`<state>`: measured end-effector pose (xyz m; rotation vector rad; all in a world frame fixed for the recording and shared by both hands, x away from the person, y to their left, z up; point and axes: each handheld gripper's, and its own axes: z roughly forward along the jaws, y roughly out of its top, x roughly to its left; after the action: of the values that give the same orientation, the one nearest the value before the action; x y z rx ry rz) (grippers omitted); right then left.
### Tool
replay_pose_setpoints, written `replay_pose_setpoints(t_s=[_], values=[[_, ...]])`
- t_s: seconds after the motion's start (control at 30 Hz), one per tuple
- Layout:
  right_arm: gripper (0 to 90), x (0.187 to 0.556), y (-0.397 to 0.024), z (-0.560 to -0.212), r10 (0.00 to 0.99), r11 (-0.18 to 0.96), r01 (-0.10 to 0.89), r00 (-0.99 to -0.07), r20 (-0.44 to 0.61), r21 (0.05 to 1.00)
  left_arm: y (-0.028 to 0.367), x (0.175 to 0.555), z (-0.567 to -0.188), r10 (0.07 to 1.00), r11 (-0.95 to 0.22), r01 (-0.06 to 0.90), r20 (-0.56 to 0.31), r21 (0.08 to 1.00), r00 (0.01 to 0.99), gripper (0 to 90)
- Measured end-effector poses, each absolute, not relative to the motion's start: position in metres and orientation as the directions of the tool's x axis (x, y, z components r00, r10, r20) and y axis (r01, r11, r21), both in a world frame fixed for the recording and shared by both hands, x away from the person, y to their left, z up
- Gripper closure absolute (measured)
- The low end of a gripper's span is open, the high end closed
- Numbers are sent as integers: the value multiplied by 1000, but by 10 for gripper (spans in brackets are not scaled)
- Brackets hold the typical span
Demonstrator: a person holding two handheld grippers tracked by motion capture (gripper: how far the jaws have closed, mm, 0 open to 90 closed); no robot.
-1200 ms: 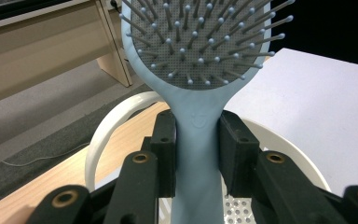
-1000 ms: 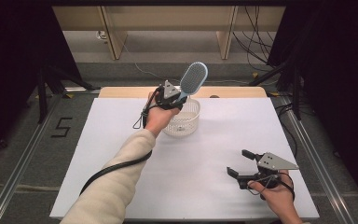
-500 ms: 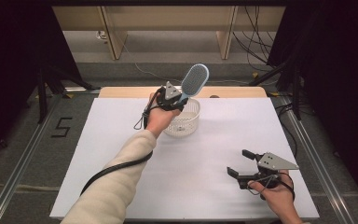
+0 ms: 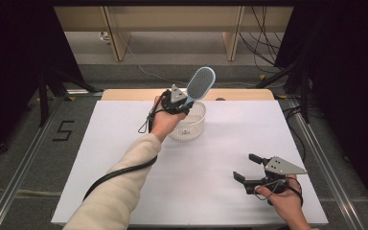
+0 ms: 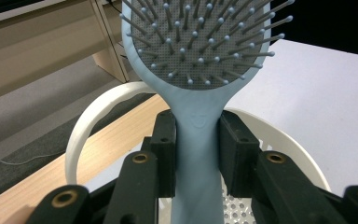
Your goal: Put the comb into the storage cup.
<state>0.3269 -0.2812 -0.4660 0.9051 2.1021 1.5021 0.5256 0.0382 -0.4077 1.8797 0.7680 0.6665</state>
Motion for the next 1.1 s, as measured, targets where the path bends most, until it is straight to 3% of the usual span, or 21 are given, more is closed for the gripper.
replay_pose_setpoints(t_s=[1.1], values=[[112,327,-281,-466,703,215,272,-710,45,938,36,527,-414,746,-354,238,119,904,655,692]])
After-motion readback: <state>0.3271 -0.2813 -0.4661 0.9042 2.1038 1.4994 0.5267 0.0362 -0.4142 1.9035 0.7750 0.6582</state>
